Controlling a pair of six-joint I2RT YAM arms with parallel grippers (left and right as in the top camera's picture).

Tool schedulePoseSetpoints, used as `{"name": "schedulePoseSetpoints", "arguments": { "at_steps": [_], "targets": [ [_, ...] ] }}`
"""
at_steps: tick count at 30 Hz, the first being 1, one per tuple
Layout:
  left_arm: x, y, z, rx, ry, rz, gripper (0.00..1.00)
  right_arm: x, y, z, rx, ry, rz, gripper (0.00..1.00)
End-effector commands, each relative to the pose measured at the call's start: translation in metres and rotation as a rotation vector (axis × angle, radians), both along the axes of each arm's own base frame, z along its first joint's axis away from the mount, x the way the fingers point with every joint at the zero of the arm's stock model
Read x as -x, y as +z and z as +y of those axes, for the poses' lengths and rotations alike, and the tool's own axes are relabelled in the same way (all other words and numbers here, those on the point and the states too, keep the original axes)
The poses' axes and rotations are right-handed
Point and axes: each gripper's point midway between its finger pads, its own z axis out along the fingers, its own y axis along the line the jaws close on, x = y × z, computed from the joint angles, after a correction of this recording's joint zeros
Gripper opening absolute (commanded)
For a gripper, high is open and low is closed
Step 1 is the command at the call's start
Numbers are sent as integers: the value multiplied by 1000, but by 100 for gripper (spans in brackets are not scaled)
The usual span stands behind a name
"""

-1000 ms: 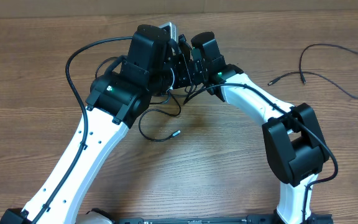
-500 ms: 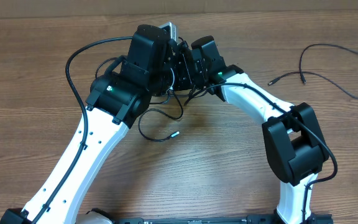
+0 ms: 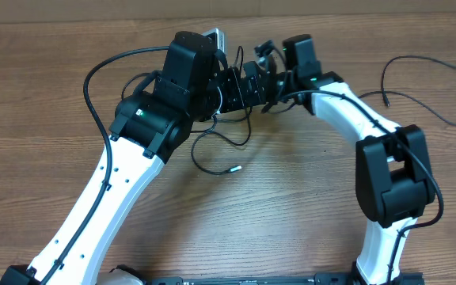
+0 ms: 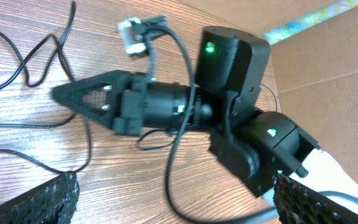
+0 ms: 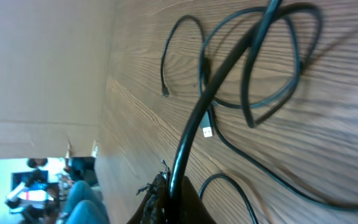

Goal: Untangle cables
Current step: 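Pull the cable out of the bundle toward the right with the right gripper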

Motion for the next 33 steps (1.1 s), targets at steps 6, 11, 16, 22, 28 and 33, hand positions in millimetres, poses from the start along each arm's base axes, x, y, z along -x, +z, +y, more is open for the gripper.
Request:
{"name": "schedulePoseSetpoints", "arguments": {
  "at_steps": [6,11,16,22,28,33],
  "targets": [
    [-4,-2,2,-16,2,-7,100,-19,45,-66,54,-146,-63,4],
    [-4,-2,2,-16,2,-7,100,-16,83,-95,122,-216,-163,4],
    [-4,-2,2,-16,2,-7,100,0,129,-105,150,-240,-271,4],
    [-4,-2,2,-16,2,-7,100,20,178,-107,125,-247,-378,4],
    [-4,-2,2,-16,2,-7,100,44,223,-108,99,-254,-486,4],
    [-4,-2,2,-16,2,-7,100,64,252,-106,102,-254,-579,4]
  ]
}}
